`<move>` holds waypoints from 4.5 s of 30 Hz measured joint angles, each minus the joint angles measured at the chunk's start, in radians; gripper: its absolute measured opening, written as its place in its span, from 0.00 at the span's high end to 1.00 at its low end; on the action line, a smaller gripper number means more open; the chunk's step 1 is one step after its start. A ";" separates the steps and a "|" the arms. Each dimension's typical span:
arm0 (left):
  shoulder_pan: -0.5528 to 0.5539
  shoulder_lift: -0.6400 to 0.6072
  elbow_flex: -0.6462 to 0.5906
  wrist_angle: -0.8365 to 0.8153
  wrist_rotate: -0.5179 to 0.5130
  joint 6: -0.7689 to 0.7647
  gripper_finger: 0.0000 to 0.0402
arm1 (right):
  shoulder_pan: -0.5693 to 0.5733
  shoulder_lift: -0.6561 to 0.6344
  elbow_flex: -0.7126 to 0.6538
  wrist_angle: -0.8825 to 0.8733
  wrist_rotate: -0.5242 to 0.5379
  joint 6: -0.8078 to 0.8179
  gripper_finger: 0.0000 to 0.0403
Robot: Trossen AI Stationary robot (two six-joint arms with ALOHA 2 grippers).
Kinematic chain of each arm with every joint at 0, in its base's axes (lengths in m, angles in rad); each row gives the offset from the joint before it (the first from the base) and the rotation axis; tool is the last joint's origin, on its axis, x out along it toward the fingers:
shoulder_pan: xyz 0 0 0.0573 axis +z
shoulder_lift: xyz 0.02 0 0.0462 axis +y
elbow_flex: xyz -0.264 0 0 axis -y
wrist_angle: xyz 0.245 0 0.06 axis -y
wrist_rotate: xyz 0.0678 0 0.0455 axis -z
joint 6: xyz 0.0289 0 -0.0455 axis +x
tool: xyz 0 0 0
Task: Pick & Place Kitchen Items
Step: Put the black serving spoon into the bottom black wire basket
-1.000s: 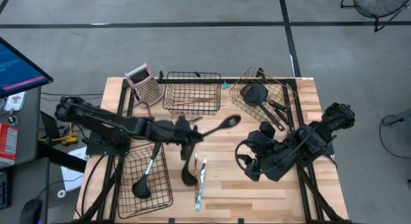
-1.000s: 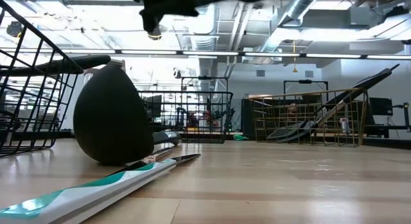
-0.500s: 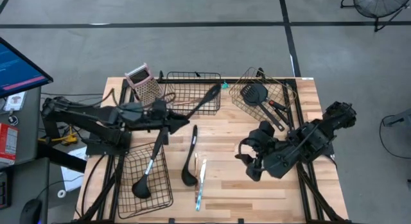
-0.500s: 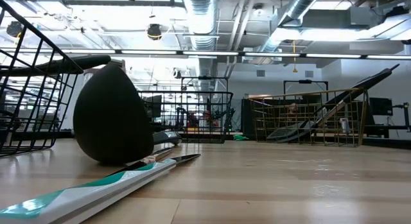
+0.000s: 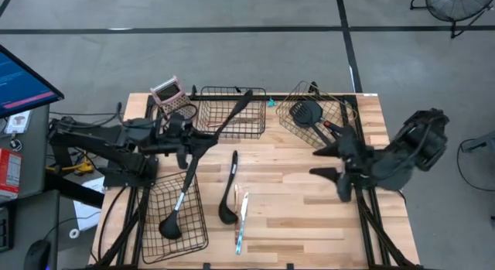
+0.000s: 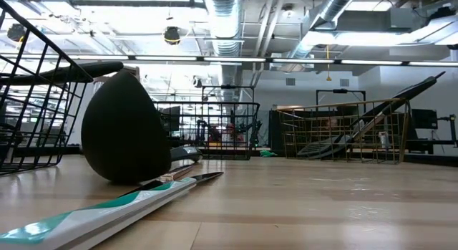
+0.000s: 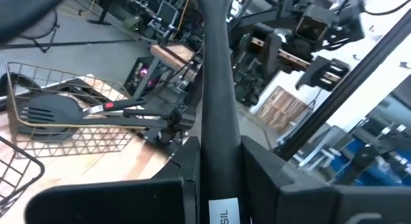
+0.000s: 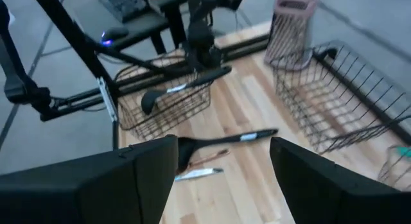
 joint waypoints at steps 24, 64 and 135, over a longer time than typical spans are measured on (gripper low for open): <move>-0.057 -0.025 0.000 0.099 0.018 -0.122 0.86 | 0.057 -0.192 -0.106 -0.268 0.220 0.105 0.39; -0.463 -0.090 0.000 0.194 0.173 -0.365 0.86 | -0.242 -0.549 -1.348 1.851 -0.367 -0.365 0.39; -0.482 -0.276 0.000 -1.043 0.370 -0.518 0.85 | -0.753 -0.985 -1.347 1.374 -0.910 -0.189 0.39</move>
